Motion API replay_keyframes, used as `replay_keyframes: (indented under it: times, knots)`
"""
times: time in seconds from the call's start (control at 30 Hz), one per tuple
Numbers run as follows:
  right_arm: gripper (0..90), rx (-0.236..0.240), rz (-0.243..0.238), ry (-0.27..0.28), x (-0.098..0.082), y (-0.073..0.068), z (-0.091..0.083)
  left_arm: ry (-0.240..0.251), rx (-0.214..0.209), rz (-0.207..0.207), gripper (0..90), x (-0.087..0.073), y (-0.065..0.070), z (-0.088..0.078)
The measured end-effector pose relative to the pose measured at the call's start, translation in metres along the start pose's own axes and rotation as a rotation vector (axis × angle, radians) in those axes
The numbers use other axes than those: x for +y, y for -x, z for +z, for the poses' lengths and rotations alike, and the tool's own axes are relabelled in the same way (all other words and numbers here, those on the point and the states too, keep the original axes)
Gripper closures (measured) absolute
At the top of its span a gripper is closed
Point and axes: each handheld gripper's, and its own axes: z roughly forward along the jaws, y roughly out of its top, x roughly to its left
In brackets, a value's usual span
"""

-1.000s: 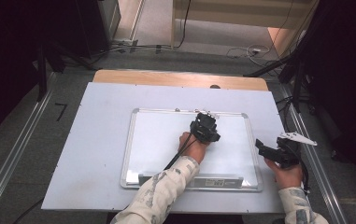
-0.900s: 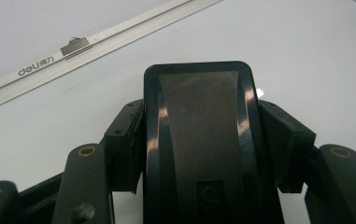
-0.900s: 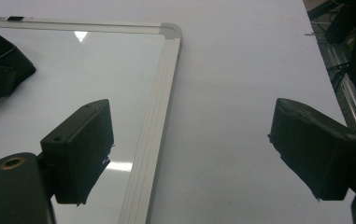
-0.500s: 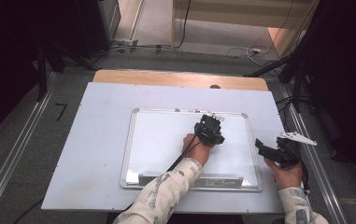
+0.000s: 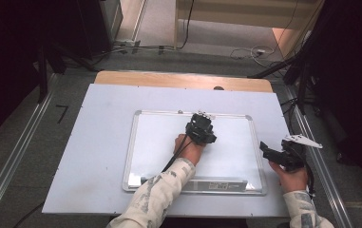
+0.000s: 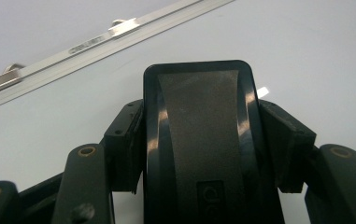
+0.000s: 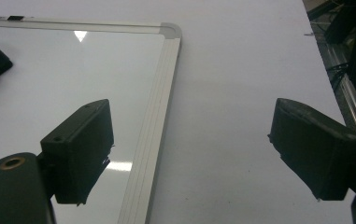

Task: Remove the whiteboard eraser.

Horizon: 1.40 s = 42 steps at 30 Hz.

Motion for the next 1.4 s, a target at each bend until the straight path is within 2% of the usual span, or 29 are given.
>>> replay_keyframes:
  times: [0.2, 0.37, 0.77, 0.93, 1.03, 1.2, 1.3, 1.4]
  knots:
    - [12.2, -0.003, 0.001, -0.003, 0.000, 0.000, 0.000, 0.006, 0.024, -0.032, 39.7, -0.009, -0.022, -0.007]
    - [12.2, -0.004, 0.001, -0.006, 0.000, -0.001, 0.000, 0.002, 0.013, -0.019, 39.7, -0.015, -0.035, -0.012]
    - [12.2, -0.006, 0.002, -0.010, 0.000, -0.001, 0.002, 0.000, 0.010, -0.038, 39.5, -0.024, -0.050, -0.022]
    - [12.2, -0.005, -0.002, -0.013, 0.000, -0.002, 0.003, 0.052, 0.010, -0.041, 39.3, -0.021, -0.055, -0.039]
    - [12.2, -0.002, -0.004, -0.014, 0.001, -0.004, 0.003, 0.049, 0.010, -0.039, 39.3, -0.021, -0.059, -0.047]
    - [12.2, -0.003, -0.004, -0.015, 0.001, -0.004, 0.003, 0.054, -0.002, -0.075, 39.4, -0.028, -0.070, -0.057]
    - [12.2, -0.004, -0.003, -0.014, 0.001, -0.004, 0.003, 0.063, 0.001, -0.089, 39.4, -0.032, -0.078, -0.063]
    - [12.2, -0.004, -0.001, -0.014, 0.001, -0.004, 0.003, 0.071, 0.014, -0.085, 39.4, -0.036, -0.085, -0.069]
